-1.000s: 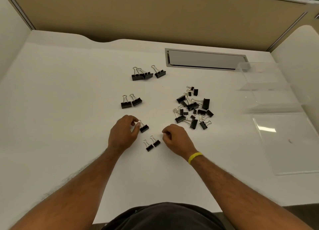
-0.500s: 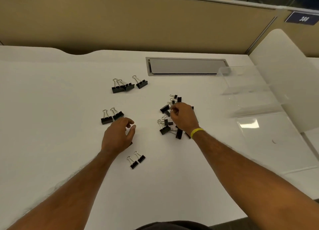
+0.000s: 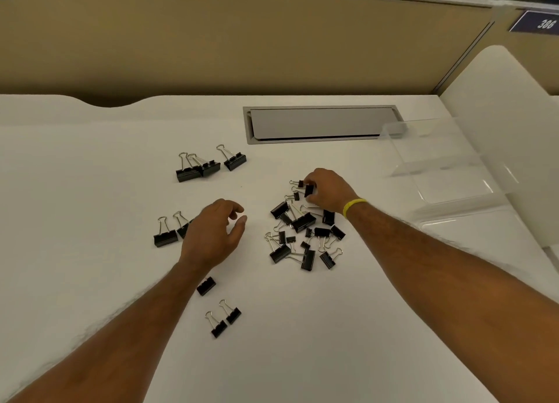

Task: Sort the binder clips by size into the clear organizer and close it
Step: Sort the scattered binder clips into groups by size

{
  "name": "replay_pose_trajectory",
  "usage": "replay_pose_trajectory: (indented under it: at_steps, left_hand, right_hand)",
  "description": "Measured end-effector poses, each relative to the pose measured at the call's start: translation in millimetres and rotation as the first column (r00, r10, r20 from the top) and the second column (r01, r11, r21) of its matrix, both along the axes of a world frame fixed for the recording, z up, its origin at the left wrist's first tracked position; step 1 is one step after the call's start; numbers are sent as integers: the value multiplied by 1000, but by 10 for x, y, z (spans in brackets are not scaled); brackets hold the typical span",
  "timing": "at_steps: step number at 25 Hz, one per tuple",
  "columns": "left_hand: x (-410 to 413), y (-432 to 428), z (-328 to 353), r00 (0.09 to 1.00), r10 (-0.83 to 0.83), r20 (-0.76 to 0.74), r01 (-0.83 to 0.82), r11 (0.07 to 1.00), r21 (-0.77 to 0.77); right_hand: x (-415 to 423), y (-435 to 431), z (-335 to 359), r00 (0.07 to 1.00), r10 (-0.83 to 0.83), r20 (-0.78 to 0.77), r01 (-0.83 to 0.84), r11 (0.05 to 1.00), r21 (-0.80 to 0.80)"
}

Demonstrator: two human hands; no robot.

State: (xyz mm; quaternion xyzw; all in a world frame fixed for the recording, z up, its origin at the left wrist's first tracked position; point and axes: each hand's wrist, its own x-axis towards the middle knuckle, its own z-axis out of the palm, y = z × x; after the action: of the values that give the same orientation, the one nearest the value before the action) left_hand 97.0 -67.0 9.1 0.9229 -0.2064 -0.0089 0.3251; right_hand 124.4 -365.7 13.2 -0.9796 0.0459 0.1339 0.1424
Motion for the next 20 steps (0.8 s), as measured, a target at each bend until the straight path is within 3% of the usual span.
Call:
replay_pose_trajectory:
  at_steps: [5,10,20]
  left_hand:
    - [398,-406,39,996,-74,-54,76,996,43]
    - [676,-923,-3,972,-158,-173,184,971,150]
    - [872,-1506,-80,937,-281,-205,344,841,417]
  right_hand:
    - [49,-199,32,1000,0,-8,0,999,-45]
    - [189,-79,9,997,33,72,-39,995,90]
    - [455,18,-51,992,104,67,-102,994,-23]
